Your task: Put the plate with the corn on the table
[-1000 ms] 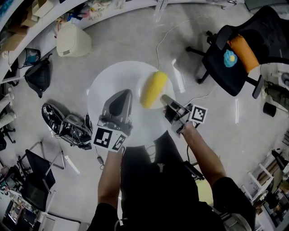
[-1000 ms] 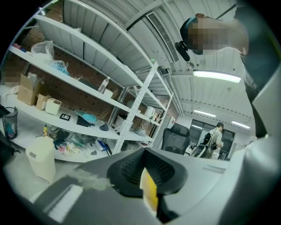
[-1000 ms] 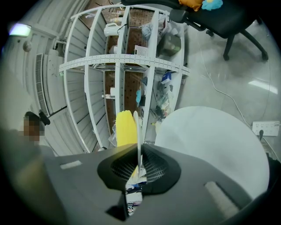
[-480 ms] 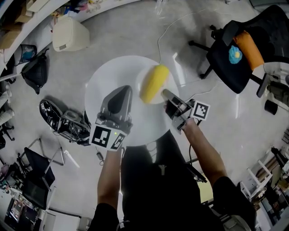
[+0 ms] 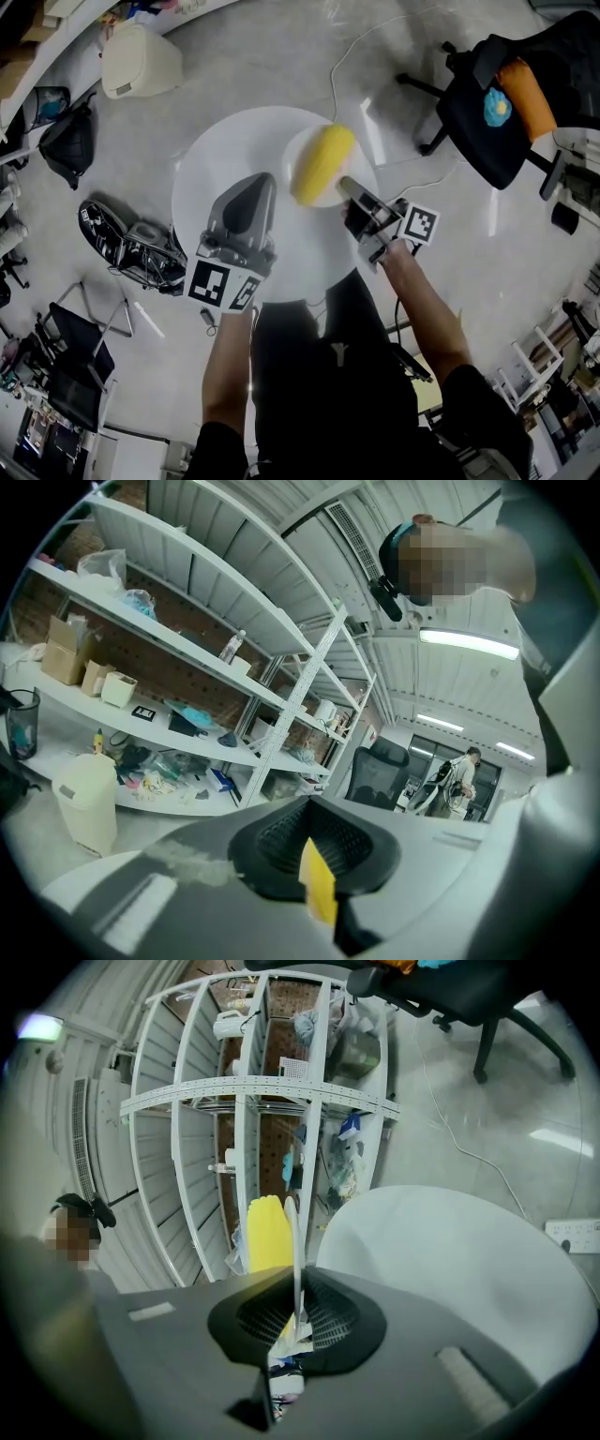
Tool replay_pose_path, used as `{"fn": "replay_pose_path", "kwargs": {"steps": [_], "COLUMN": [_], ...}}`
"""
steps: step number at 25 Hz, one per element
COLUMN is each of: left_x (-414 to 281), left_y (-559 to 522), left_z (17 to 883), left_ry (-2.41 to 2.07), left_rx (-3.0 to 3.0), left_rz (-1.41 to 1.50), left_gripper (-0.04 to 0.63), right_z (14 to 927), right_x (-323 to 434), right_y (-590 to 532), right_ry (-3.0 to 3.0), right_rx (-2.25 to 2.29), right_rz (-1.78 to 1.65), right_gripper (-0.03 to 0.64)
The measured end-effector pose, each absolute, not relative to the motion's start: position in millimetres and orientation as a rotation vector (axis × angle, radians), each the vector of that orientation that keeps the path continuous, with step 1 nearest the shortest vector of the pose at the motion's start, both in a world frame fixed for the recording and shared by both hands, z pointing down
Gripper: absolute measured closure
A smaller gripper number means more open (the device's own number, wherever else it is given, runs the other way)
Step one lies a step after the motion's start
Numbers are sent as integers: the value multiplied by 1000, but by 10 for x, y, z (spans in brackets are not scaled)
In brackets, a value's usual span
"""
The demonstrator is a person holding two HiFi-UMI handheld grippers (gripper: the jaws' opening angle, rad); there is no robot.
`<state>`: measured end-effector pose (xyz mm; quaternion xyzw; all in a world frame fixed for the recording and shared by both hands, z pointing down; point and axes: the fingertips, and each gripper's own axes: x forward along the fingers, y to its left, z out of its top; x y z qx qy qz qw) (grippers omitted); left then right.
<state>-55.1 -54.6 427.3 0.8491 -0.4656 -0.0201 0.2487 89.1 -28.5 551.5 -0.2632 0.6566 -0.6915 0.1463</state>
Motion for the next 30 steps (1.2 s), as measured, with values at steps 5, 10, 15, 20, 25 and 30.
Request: {"fn": "replay_pose_path", "kwargs": {"steps": [5, 10, 15, 20, 25, 30], "left_x": [-536, -511, -511, -508, -467, -431], "left_y": [-602, -619, -653, -687, -696, -686], "left_z": [4346, 4425, 4508, 4561, 4611, 4631], "left_ry": [-1263, -1248, -1247, -1244, -1230, -1223], "left_rx": [2314, 2321, 2314, 2311, 2310, 2307], "left_rz": [-58, -51, -44, -49, -43, -52], "left_gripper": [592, 593, 592, 593, 594, 593], "right_z": [5618, 5714, 5797, 5865, 5941, 5983], "right_x": [908, 904, 909, 903, 922, 937], "right_y": [-342, -358, -388, -417, -433, -429], "right_ry": [1879, 1866, 1869, 1871, 1858, 1851], "right_rx": [-769, -780, -789, -796, -807, -815], "right_rz": [-1992, -1997, -2001, -2005, -2015, -2022], "right_gripper": [586, 586, 586, 586, 586, 586]}}
